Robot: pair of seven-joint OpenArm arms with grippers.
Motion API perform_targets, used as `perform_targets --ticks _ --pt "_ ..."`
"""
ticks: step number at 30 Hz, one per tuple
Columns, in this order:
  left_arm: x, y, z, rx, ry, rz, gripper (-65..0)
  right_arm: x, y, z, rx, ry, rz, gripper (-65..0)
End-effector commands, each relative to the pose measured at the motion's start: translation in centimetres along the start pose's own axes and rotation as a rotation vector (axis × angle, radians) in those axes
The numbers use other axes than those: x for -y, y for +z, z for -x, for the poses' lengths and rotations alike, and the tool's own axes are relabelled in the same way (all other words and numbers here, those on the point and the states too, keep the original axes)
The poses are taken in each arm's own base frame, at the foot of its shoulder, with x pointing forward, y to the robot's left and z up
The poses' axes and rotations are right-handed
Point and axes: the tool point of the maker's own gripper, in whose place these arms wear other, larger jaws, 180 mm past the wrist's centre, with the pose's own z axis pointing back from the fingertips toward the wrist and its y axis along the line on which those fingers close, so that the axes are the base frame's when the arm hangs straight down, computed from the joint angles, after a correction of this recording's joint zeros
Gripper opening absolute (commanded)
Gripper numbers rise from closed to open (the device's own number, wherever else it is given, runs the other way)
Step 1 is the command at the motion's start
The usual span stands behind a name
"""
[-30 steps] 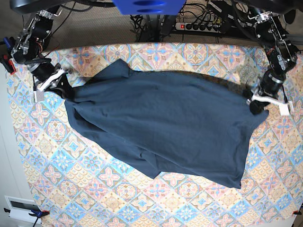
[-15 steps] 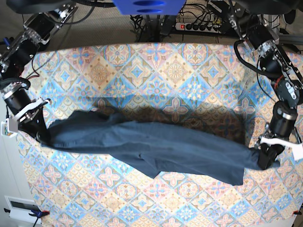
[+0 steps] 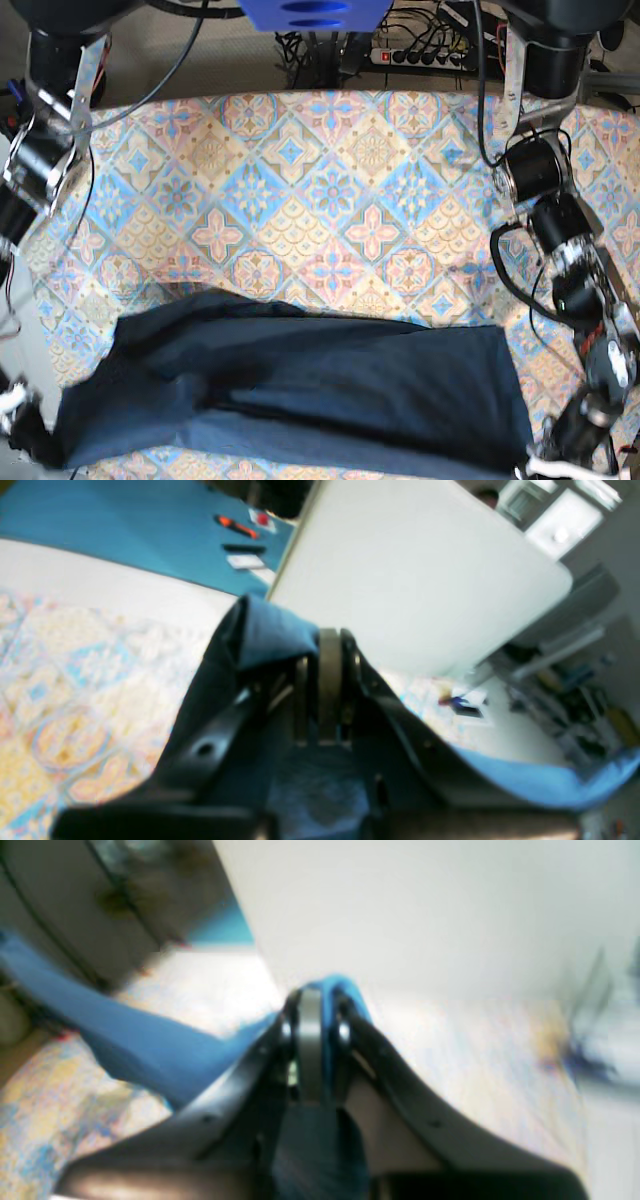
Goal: Layout the t-shirt on the table in an organized manner, then fold the t-shirt properly
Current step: 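Lift the navy t-shirt by its corners with both grippers, then lay the t-shirt down while drawing both grippers toward the robot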
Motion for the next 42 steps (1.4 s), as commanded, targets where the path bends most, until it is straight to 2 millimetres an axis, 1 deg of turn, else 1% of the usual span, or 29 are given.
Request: perform_targets --ticks 1,4,6,7,8,10,12,14,15,17,18,19,20,21,23,24,26,27,29,30,31,32,35,37,38,40,42 --pt "1.2 -0.2 -4.2 0.098 -0.001 0.03 -65.0 -1.1 -0.3 -5.5 0.117 0.053 -0.034 -64.1" --pt "2.0 -2.6 -7.1 0.128 0.07 0.05 -65.0 -3.1 -2.7 -9.8 0.153 0.098 -0.092 -64.1" --pt "2.3 -3.7 -9.3 0.15 0.086 0.038 -65.0 -4.5 -3.8 -11.8 0.164 0.133 -0.119 -64.1" --pt "2.6 -4.1 -10.1 0.162 0.094 0.039 -65.0 -5.0 -3.9 -12.5 0.173 0.15 -0.127 -64.1" --pt "3.2 -4.4 -10.9 0.173 0.102 0.048 -65.0 -5.3 -3.9 -13.1 0.183 0.16 -0.131 -64.1" --pt "4.3 -4.3 -12.3 0.198 0.104 0.07 -65.0 -5.6 -3.8 -13.8 0.194 0.172 -0.134 -64.1" --pt "4.8 -4.2 -12.8 0.203 0.106 0.082 -65.0 -6.0 -3.3 -14.4 0.214 0.191 -0.135 -64.1" --pt "5.0 -4.0 -13.4 0.216 0.101 0.087 -65.0 -6.5 -2.3 -15.6 0.252 0.219 -0.133 -64.1" --pt "5.0 -3.9 -13.5 0.217 0.099 0.088 -65.0 -6.2 -1.5 -15.8 0.254 0.235 -0.117 -64.1" --pt "5.0 -3.8 -13.1 0.198 0.099 0.09 -65.0 -5.6 -0.6 -15.3 0.239 0.25 -0.095 -64.1" --pt "4.4 -3.4 -12.4 0.182 0.088 0.078 -65.0 -5.7 -0.5 -14.7 0.225 0.262 -0.095 -64.1" --pt "3.8 -2.6 -12.1 0.179 0.065 0.068 -65.0 -5.9 -0.3 -13.7 0.211 0.268 -0.099 -64.1" --pt "3.7 -1.9 -11.5 0.176 0.048 0.072 -65.0 -6.0 0.0 -12.6 0.201 0.262 -0.108 -64.1" --pt "3.6 -1.1 -10.6 0.173 0.024 0.074 -65.0 -5.9 0.2 -11.0 0.182 0.248 -0.113 -64.1" --pt "2.8 0.2 -8.5 0.144 -0.016 0.057 -65.0 -5.5 0.7 -7.6 0.135 0.219 -0.111 -64.1" --pt "2.5 0.7 -7.4 0.129 -0.034 0.05 -65.0 -5.7 1.0 -6.5 0.122 0.219 -0.114 -64.1" --pt "1.6 1.7 -4.6 0.084 -0.065 0.029 -65.0 -5.8 1.8 -3.2 0.068 0.213 -0.107 -64.2" --pt "1.2 2.7 -3.8 0.075 -0.095 0.014 -65.0 -5.8 2.3 -1.6 0.041 0.211 -0.1 -64.2" --pt "0.2 4.3 -0.9 0.034 -0.141 -0.012 -65.0 -6.1 3.7 1.5 -0.012 0.218 -0.083 -64.2" --pt "0.3 5.0 0.2 0.021 -0.153 -0.007 -65.0 -6.4 4.4 3.0 -0.037 0.22 -0.077 -64.2" --pt "0.0 5.6 1.4 0.002 -0.162 -0.008 -65.0 -6.6 5.1 4.4 -0.063 0.219 -0.072 -64.2" --pt "-0.5 6.3 2.2 -0.011 -0.17 -0.018 -65.0 -6.9 5.6 5.4 -0.081 0.224 -0.07 -64.2" --pt "-2.6 8.3 5.6 -0.071 -0.161 -0.06 -65.0 -8.1 7.3 9.2 -0.157 0.217 -0.069 -64.2" --pt "-4.0 9.8 7.2 -0.098 -0.148 -0.093 -65.0 -9.1 8.0 11.7 -0.204 0.199 -0.085 -64.2" --pt "-5.0 10.6 8.3 -0.122 -0.134 -0.114 -65.0 -9.6 8.3 12.6 -0.225 0.193 -0.091 -64.2" --pt "-6.3 12.3 10.1 -0.164 -0.119 -0.148 -65.0 -10.4 9.0 14.4 -0.268 0.185 -0.103 -64.2" --pt "-7.9 14.3 12.0 -0.206 -0.101 -0.193 -65.0 -11.2 9.8 16.6 -0.314 0.151 -0.113 -64.2"
